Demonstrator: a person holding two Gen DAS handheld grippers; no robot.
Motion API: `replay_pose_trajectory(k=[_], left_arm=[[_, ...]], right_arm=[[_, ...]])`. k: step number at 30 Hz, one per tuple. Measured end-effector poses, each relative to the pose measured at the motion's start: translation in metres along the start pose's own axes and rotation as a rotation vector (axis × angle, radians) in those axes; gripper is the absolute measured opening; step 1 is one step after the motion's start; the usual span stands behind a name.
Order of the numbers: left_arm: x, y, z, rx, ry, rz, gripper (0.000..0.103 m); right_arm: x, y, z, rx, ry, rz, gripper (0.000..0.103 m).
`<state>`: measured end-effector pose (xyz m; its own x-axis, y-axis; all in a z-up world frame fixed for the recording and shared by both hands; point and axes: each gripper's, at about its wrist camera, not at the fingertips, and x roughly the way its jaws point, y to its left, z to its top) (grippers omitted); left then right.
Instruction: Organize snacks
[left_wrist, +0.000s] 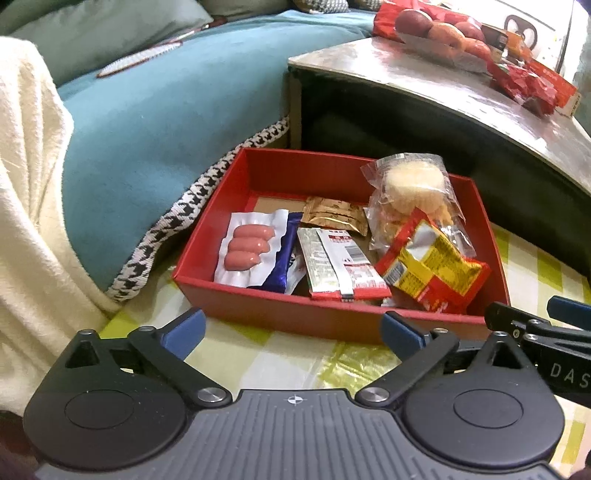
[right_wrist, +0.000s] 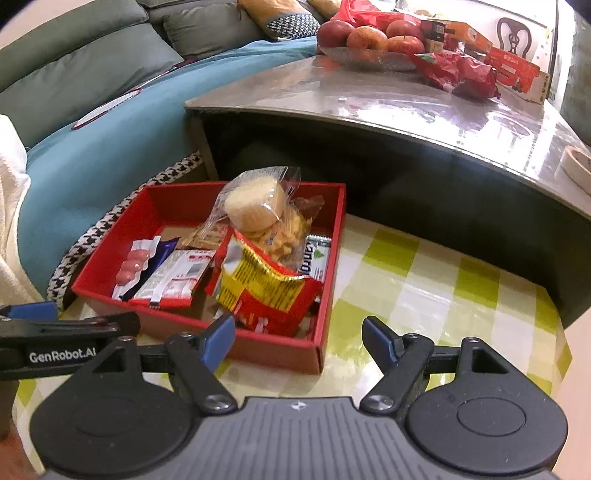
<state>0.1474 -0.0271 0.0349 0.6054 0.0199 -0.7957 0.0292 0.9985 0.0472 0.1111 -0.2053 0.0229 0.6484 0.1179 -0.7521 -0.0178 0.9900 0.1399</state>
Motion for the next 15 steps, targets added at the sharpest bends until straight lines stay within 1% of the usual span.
replay_pose_trajectory(k=[4,15], left_arm=[[-0.006,-0.003,-0.011,0.021,0.000,0.003,0.103],[-0.024,-0.004,-0.037,0.031,0.005,0.008,0.103]], right_arm=[[-0.011,-0.001,-0.009,0.015,-0.004,0.003,0.078],[-0.035,-0.002,-0.038,0.016,0.010,-0.017,0.078]])
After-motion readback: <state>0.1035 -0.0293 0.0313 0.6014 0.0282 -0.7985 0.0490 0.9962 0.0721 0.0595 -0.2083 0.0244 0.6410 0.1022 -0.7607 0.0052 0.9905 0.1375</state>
